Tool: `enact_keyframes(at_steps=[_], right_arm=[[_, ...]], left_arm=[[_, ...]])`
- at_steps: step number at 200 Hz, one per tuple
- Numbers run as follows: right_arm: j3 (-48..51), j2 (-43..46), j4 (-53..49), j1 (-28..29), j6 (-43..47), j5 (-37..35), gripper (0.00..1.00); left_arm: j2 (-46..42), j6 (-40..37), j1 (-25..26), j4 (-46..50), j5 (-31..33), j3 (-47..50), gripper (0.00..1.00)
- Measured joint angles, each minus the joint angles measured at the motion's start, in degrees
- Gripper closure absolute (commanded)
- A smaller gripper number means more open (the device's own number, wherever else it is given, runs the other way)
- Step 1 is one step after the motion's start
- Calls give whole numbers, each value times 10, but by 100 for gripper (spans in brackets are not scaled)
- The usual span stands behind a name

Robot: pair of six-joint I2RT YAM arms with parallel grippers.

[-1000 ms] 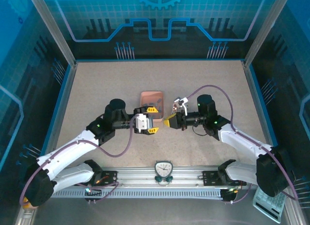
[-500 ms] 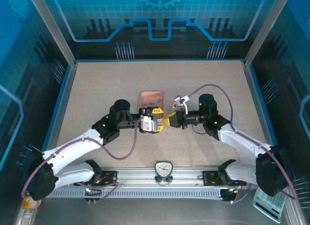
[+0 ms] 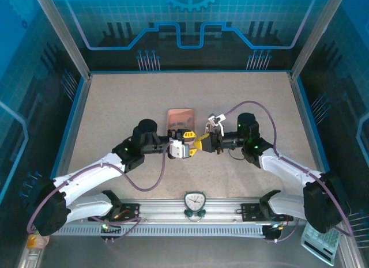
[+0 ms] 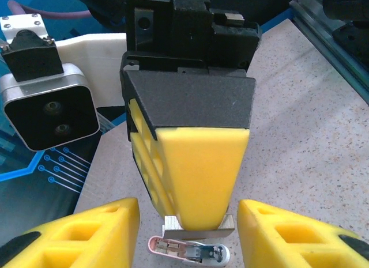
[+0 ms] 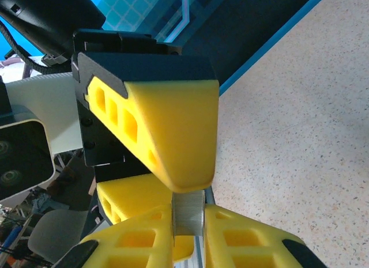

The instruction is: Load the staples into the stapler

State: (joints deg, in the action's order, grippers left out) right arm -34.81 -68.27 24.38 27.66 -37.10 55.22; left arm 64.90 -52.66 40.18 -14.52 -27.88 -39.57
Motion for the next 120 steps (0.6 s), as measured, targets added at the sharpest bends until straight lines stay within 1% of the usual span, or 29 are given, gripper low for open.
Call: enact_keyframes(at_steps=[69, 76, 84, 101, 111, 120], right_arm=[[4, 0, 12, 0, -11, 8, 81], [4, 0, 12, -1, -12, 8, 77], [5, 0, 12, -3, -15, 8, 71], [13, 5, 12, -11, -14, 5, 64], [23, 16, 6, -25, -17, -2, 57], [31, 34, -9, -42, -13, -12, 55]], left_arm=[[6, -20, 7, 2, 2, 0, 70], [6, -24, 7, 2, 4, 0, 71], [6, -26, 8, 4, 7, 0, 71], [6, -29, 9, 23, 15, -3, 71], [7, -29, 9, 46, 21, -9, 71], [10, -29, 9, 76, 28, -21, 71]])
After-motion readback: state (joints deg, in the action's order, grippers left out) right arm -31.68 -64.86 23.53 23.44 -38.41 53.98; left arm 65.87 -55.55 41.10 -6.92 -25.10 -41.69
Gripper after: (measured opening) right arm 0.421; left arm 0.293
